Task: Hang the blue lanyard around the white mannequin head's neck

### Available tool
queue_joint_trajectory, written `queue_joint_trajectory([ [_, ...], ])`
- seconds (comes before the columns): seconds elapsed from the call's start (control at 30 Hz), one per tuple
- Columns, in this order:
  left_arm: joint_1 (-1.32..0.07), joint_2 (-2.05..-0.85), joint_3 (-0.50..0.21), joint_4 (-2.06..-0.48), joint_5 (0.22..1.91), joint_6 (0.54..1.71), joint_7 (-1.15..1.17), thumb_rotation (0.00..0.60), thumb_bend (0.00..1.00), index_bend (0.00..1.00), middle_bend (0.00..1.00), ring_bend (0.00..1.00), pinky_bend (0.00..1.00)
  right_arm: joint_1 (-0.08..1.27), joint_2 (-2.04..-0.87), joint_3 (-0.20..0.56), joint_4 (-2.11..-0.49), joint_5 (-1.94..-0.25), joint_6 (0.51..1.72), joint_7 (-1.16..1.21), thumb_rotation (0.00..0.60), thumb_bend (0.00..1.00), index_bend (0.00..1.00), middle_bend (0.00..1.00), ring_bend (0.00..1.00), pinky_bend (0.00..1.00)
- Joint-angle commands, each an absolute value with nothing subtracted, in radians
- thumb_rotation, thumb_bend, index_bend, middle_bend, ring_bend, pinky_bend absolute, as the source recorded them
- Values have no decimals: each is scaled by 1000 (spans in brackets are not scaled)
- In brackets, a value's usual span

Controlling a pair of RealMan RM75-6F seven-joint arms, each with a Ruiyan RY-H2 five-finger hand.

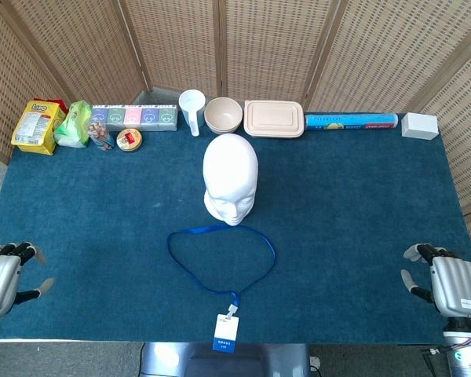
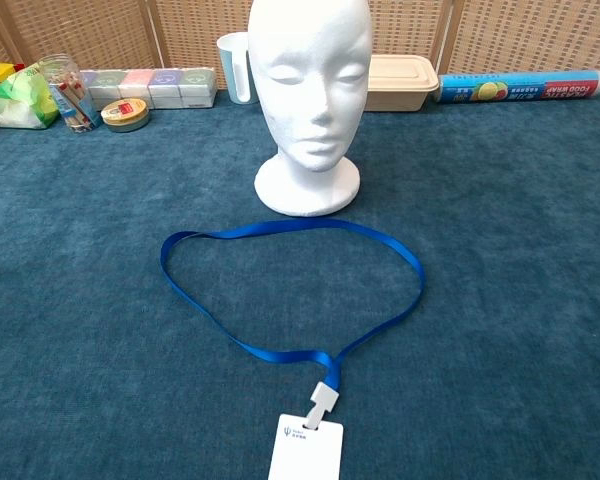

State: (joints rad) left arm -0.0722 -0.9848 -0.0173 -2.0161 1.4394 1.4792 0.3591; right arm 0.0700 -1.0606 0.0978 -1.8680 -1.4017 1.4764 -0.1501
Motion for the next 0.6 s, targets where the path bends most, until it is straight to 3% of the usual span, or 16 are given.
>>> queue_joint_trajectory([
  [0.03, -73, -987, -18, -2015, 1438, 1479, 361, 568, 189, 518, 463, 405, 333, 72, -1063, 100, -1868, -1398, 1474, -151, 598, 346, 449, 493, 478, 460],
  [0.6, -81, -999, -23, -2001, 1440, 1473, 345, 568, 189, 518, 462, 404, 333, 86, -1054, 107, -1875, -1391, 1451, -124, 596, 346, 449, 493, 477, 465],
])
